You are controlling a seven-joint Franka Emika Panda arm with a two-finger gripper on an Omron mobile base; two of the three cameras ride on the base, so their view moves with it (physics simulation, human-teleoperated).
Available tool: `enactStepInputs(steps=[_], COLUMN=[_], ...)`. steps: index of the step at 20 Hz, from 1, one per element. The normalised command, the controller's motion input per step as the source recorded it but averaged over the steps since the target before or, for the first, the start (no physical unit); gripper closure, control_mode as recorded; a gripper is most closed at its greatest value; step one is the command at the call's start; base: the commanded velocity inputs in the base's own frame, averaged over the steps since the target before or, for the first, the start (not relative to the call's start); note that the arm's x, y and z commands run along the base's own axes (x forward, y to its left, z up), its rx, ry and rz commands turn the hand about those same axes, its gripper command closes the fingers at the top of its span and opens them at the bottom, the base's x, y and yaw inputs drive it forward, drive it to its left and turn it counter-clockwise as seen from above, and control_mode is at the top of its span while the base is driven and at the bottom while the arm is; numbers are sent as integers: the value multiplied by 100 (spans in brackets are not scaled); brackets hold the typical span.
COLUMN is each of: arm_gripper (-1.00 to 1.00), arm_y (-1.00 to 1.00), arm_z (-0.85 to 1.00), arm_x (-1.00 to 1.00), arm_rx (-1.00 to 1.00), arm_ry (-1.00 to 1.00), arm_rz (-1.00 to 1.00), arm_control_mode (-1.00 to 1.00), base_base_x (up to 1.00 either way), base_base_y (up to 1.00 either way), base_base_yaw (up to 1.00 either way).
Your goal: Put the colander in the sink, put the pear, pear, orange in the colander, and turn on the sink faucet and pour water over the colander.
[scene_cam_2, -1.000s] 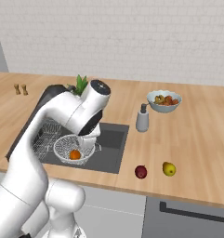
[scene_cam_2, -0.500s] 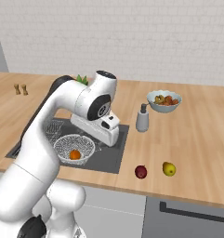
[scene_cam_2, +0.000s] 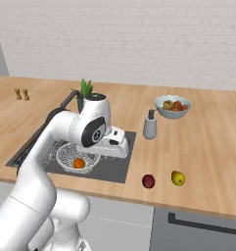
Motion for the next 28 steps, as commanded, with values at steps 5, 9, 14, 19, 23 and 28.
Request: enactStepInputs(steps=[5,9,14,19,23,28], arm_gripper=[-100,-100,-100,-100,-100,-100], arm_y=[-81,-68,-33,-35,-42,-20], arm_z=[-12,-10,-23,-20,-25,-34], arm_x=[-2,0,11,22,12,15], arm_rx=[5,5,1,2,3,0], arm_ry=[-30,-5,9,16,6,0], arm_rz=[6,1,0,0,0,0], arm_control_mode=[-100,-100,-100,-100,-100,-100], base_base_x=[0,0,0,0,0,0], base_base_y=[0,0,0,0,0,0], base_base_yaw=[0,0,0,0,0,0])
